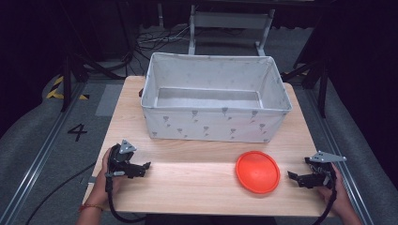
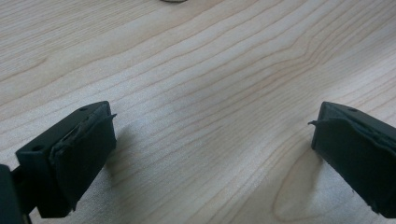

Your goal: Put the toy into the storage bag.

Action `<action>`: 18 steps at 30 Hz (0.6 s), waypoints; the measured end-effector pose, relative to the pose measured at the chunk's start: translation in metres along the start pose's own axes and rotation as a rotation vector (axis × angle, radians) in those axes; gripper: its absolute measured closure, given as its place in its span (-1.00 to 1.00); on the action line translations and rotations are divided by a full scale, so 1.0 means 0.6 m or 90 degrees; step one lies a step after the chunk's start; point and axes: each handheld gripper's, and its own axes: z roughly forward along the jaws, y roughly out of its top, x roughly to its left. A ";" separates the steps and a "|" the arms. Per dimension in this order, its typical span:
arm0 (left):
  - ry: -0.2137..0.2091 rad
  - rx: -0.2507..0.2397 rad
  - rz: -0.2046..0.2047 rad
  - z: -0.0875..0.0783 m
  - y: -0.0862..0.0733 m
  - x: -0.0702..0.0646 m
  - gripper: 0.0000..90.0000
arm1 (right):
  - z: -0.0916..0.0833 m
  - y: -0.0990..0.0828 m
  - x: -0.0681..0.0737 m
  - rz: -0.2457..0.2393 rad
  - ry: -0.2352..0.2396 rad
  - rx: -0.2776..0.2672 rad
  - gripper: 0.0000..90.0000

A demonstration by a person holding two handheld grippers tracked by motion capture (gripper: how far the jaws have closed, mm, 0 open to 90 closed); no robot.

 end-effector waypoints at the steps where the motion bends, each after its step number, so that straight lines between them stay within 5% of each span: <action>1: 0.000 0.000 0.000 0.000 0.000 0.000 -1.00 | 0.000 0.000 0.000 0.000 0.000 0.000 -1.00; 18: 0.001 -0.001 0.000 -0.001 -0.001 -0.001 -0.99 | -0.002 -0.002 0.001 -0.013 0.011 0.000 -0.99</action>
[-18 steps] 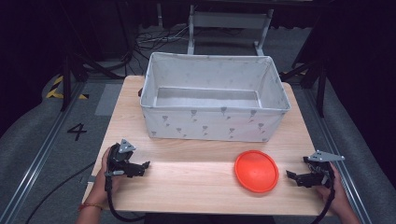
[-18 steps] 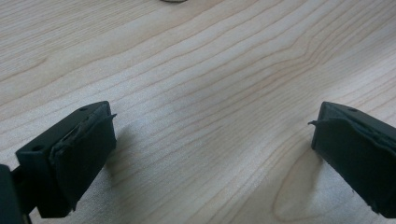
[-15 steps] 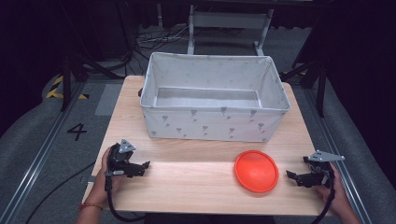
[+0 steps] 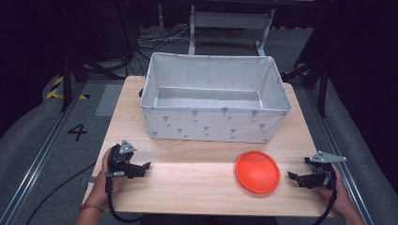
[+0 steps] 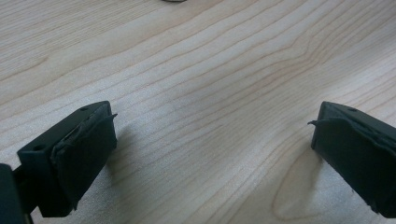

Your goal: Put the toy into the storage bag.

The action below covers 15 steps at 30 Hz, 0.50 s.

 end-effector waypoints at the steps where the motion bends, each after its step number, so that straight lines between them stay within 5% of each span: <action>1: 0.000 0.000 0.000 0.000 0.000 0.000 -0.99 | -0.001 -0.001 0.000 -0.007 0.004 0.000 -0.99; 11: 0.001 -0.001 -0.001 -0.001 -0.001 0.000 -0.99 | -0.001 0.003 -0.002 -0.015 0.014 0.011 -0.96; 13: 0.001 -0.001 -0.001 -0.001 -0.001 0.000 -0.99 | -0.006 0.004 -0.003 -0.014 0.021 -0.006 -0.57; 15: 0.001 -0.001 -0.001 -0.001 -0.001 0.000 -0.99 | -0.008 0.004 -0.004 -0.014 0.024 -0.009 -0.54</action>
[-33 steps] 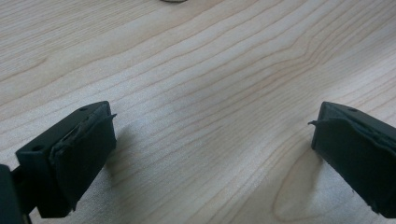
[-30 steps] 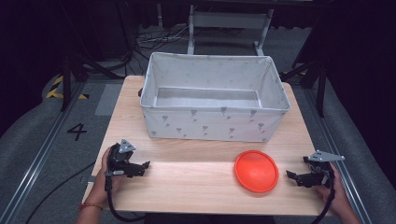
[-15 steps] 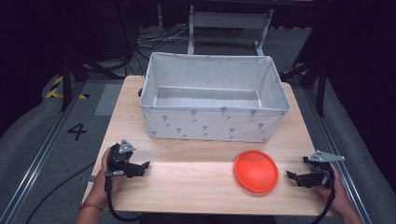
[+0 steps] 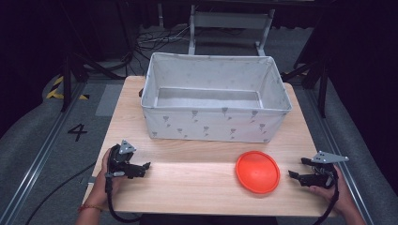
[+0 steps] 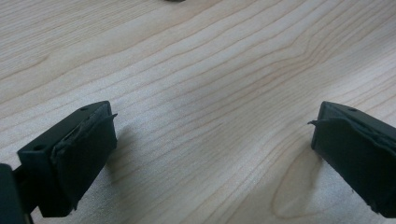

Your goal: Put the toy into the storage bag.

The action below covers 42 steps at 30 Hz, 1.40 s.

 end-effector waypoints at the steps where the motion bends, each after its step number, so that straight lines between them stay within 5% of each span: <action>1: 0.000 0.000 -0.001 0.000 0.000 0.000 -0.99 | -0.001 0.002 -0.001 0.002 0.011 0.007 -0.52; 3: 0.000 0.000 -0.001 0.000 0.000 0.000 -0.99 | -0.007 0.008 0.003 -0.012 0.026 0.008 -0.31; 11: 0.002 -0.001 -0.003 0.000 0.000 -0.001 -0.99 | -0.020 0.068 0.027 -0.038 0.049 0.002 -0.44; 23: 0.001 0.000 -0.004 0.000 0.000 -0.001 -0.99 | 0.057 0.138 0.070 -0.082 0.113 0.089 -0.52; 28: 0.002 0.000 -0.003 0.000 0.000 -0.001 -0.99 | 0.086 0.143 0.061 -0.053 0.139 0.109 -0.49; 42: 0.002 0.000 -0.003 0.000 0.000 -0.001 -0.99 | 0.101 0.136 0.078 -0.089 0.153 0.129 -0.51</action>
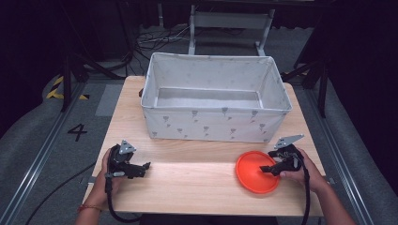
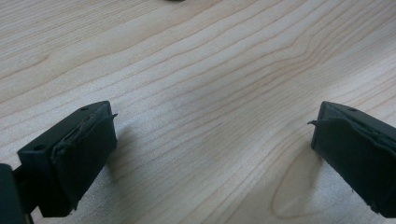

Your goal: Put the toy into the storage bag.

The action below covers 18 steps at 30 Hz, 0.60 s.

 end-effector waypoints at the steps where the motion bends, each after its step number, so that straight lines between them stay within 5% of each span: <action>1: 0.000 0.000 0.000 0.000 0.000 0.000 -0.99 | 0.001 0.000 0.002 -0.009 -0.006 0.004 -0.51; 5: 0.000 0.000 0.000 0.000 0.000 0.000 -0.99 | 0.002 0.003 0.009 -0.025 -0.021 0.008 -0.33; 12: 0.000 0.000 0.000 0.000 0.000 0.000 -0.99 | 0.000 0.003 0.009 -0.006 -0.028 -0.004 -0.03; 15: 0.000 0.000 0.000 0.000 0.000 0.000 -0.99 | -0.003 0.001 0.004 0.004 -0.016 -0.012 0.11; 18: -0.001 0.000 0.001 0.000 0.000 0.000 -0.99 | -0.005 -0.001 0.004 0.003 0.009 -0.011 0.04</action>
